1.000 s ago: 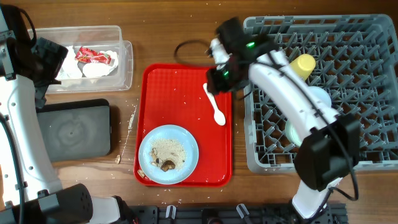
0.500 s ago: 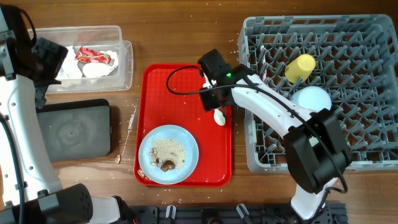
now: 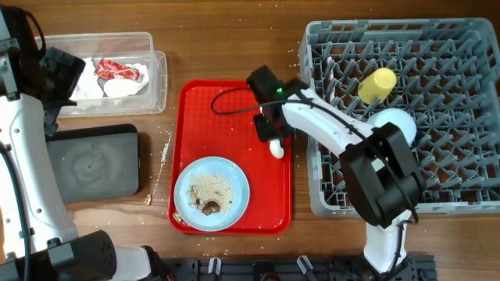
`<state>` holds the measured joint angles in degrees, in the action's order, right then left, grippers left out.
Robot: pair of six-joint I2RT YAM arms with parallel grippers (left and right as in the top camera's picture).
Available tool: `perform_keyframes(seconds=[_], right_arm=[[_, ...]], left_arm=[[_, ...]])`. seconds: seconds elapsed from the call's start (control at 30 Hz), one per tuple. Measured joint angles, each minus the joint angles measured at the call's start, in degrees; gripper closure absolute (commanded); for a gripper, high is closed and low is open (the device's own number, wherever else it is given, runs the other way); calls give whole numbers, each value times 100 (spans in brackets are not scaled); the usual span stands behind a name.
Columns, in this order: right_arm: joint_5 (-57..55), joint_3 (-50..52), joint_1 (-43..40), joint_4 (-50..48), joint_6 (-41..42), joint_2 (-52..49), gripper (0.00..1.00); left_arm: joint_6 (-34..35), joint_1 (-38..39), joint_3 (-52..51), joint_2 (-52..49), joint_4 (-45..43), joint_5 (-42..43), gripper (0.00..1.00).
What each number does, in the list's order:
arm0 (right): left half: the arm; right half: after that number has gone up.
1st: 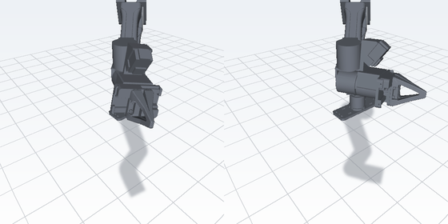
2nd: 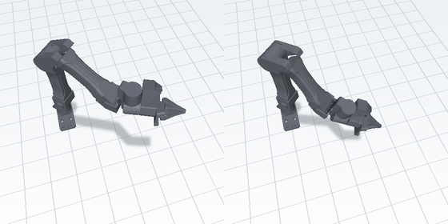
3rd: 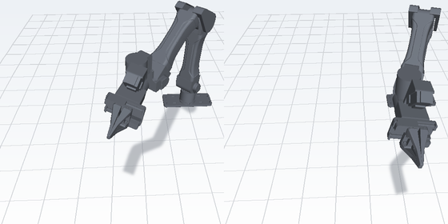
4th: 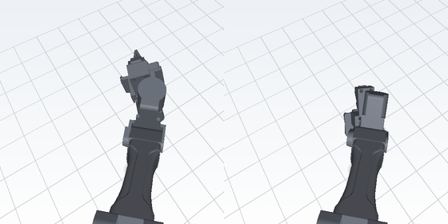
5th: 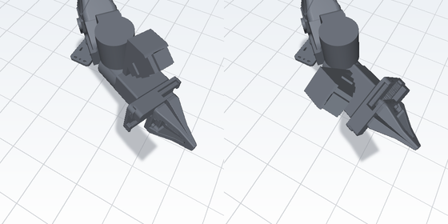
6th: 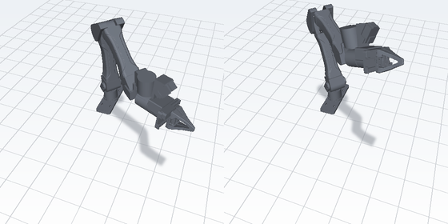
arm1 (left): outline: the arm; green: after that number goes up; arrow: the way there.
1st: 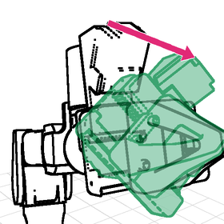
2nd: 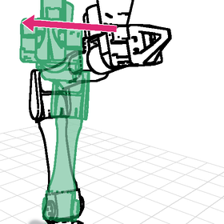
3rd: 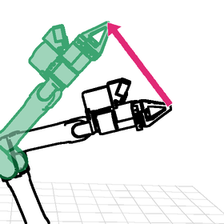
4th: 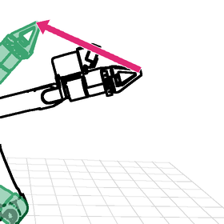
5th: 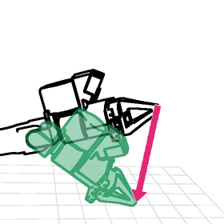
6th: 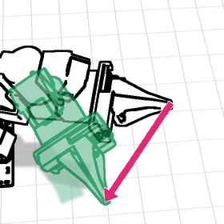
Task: Sort waste into correct bins and load items into the dishwasher rack
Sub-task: 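Carry the second spoon into the rack and release it upright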
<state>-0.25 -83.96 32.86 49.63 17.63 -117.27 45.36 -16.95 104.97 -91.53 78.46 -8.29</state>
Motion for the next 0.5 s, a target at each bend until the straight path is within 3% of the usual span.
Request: perform_keyframes(seconds=[0.17, 0.33, 0.5], right_arm=[[-13, -938, -916, 503, 9, 807, 96], [-57, -984, -2269, 544, -645, 1246, 94], [-437, -984, -2516, 518, -1049, 1244, 80]], left_arm=[[0, 0, 0, 0, 0, 0, 0], [0, 0, 0, 0, 0, 0, 0], [0, 0, 0, 0, 0, 0, 0]])
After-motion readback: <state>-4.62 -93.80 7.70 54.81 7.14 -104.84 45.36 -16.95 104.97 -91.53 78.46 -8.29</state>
